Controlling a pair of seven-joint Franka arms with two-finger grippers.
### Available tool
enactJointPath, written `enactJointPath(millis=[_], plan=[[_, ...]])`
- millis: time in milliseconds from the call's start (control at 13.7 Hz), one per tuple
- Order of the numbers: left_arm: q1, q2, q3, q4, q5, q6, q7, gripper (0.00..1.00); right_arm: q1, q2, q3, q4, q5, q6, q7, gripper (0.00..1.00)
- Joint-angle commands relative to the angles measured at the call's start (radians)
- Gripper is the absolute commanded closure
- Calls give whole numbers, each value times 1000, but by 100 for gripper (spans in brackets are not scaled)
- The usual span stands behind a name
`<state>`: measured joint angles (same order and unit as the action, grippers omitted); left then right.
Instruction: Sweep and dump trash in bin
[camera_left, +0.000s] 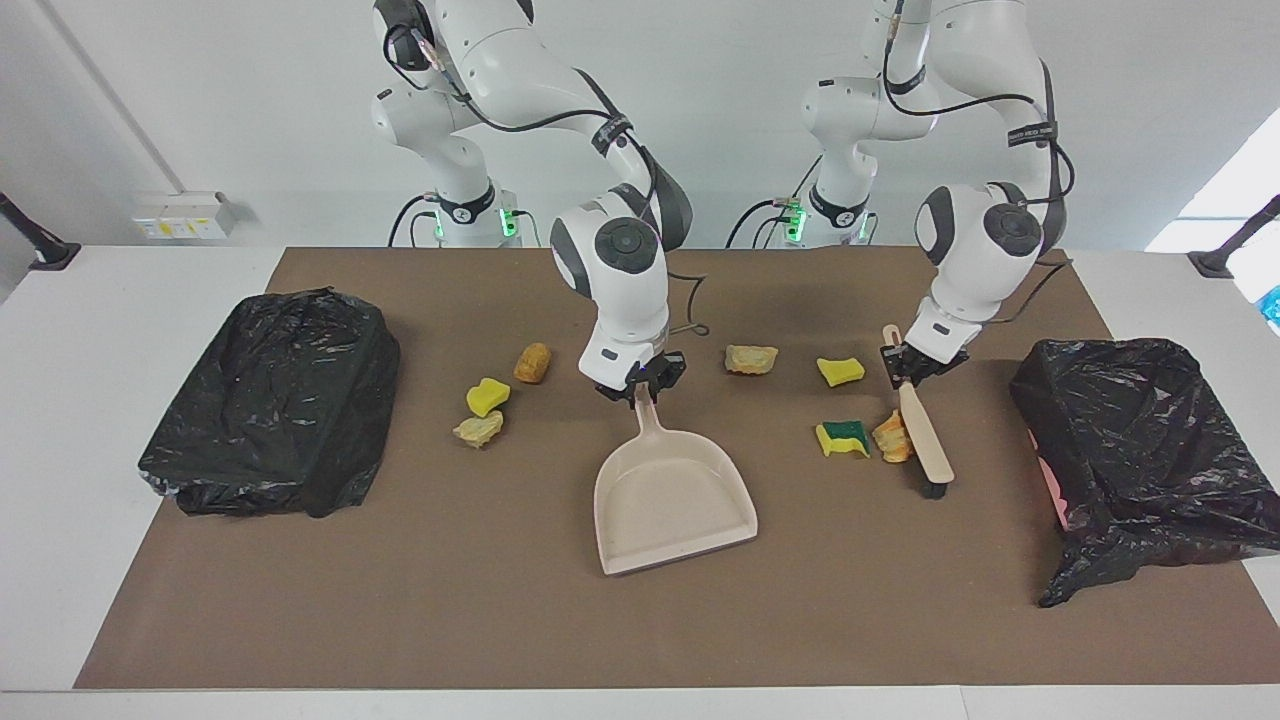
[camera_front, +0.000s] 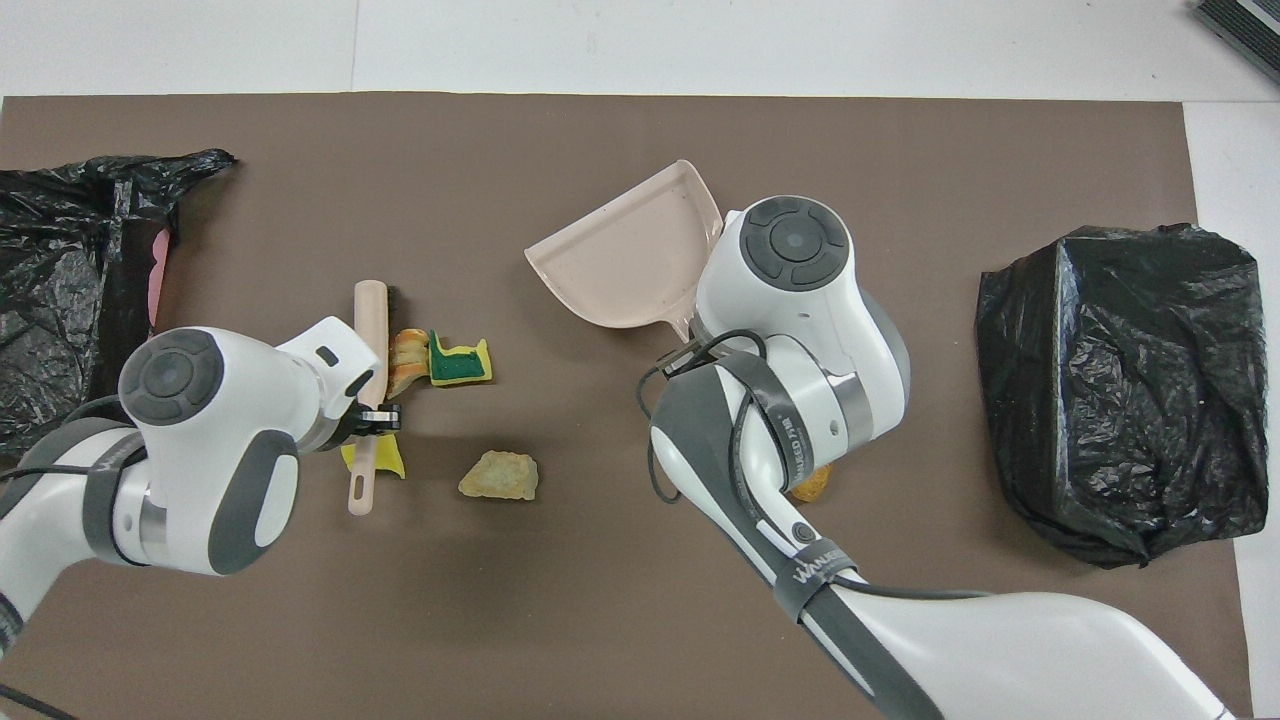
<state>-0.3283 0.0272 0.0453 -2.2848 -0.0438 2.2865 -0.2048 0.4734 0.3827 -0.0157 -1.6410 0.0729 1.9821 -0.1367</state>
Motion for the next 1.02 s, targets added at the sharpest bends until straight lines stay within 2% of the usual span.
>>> enactJointPath(millis=[0,219,511,730,949], plan=[[-102,-10,13,-28,-30,-19,-74,100,-35,-100,5,-81,-54,-46,-220,100],[-150,-7,13,-27,-56,-15,-111,100,-64,-162,5,-146,-106,-83,-508,100],[-178,-9,13,-27,-80,-13,-133,100,-73,-208,6,-238,-134,-88,-725,100],[-186,-9,13,-25,-88,-12,-148,100,-58,-217,8,-289,-142,-85,-764,100],[-211,-7,13,-22,-120,-9,-150,100,-50,-188,13,-289,-125,-66,-755,100]])
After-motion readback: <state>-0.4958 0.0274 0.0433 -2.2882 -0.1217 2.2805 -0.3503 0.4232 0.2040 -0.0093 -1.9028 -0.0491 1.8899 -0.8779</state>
